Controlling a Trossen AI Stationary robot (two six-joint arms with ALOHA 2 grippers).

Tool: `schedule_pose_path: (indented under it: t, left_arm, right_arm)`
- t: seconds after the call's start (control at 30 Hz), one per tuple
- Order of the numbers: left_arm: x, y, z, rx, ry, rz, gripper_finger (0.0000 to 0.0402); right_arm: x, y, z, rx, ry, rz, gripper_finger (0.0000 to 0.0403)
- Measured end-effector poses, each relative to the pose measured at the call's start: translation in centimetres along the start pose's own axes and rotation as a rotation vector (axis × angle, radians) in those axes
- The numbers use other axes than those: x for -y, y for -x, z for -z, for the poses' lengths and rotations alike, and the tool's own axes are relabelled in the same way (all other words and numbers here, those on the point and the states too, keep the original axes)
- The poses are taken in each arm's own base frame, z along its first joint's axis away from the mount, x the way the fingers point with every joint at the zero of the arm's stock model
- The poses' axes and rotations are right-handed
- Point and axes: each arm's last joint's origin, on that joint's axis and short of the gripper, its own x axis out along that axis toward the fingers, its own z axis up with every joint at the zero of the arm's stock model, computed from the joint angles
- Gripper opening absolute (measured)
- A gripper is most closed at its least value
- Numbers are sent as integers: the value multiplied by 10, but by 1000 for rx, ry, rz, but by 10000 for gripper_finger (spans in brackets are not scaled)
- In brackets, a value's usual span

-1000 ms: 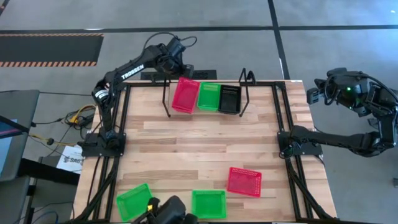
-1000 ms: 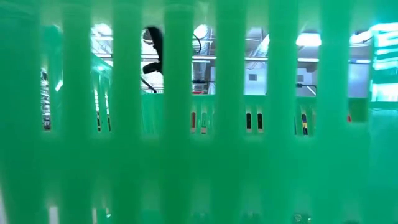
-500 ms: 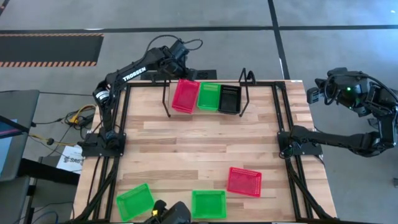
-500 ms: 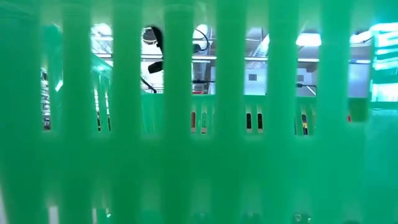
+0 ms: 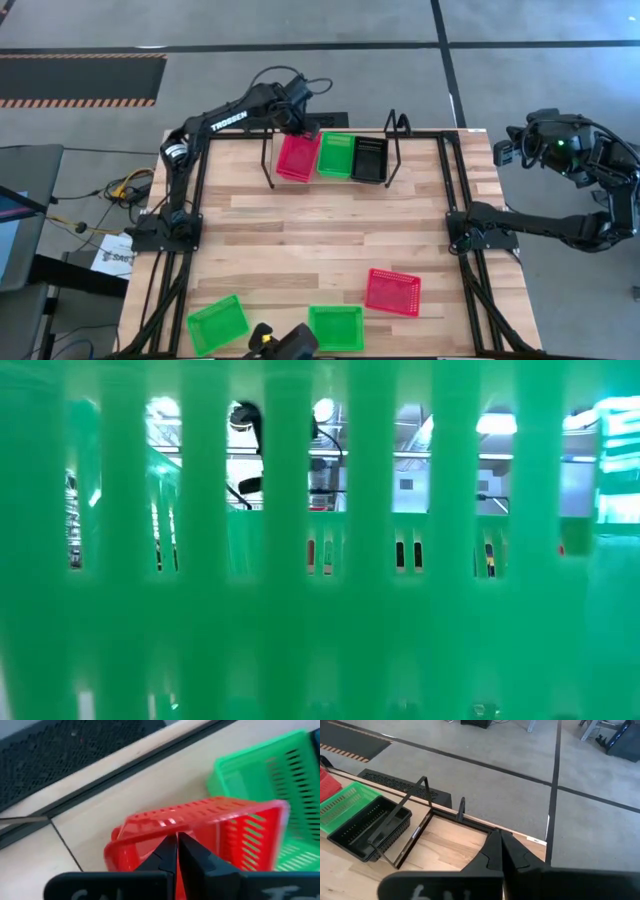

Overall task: Stack baskets on shelf by color
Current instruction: Stack the left red bin on top of the other red bin on the shelf

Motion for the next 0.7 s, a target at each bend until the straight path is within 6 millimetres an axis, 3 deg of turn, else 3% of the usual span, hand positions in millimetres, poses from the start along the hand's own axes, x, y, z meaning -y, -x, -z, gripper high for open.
schedule_pose_path:
  t: [0.17, 0.37, 0.7]
  left_arm:
    - [7, 4, -1, 48, -15, -23, 0]
    - [31, 34, -10, 181, -74, 31, 0]
    - [21, 15, -2, 116, -52, -37, 0]
  right_arm:
    - [0, 0, 0, 0, 1, 0, 4]
    - [0, 0, 0, 0, 1, -1, 4]
    - [0, 0, 0, -1, 1, -1, 4]
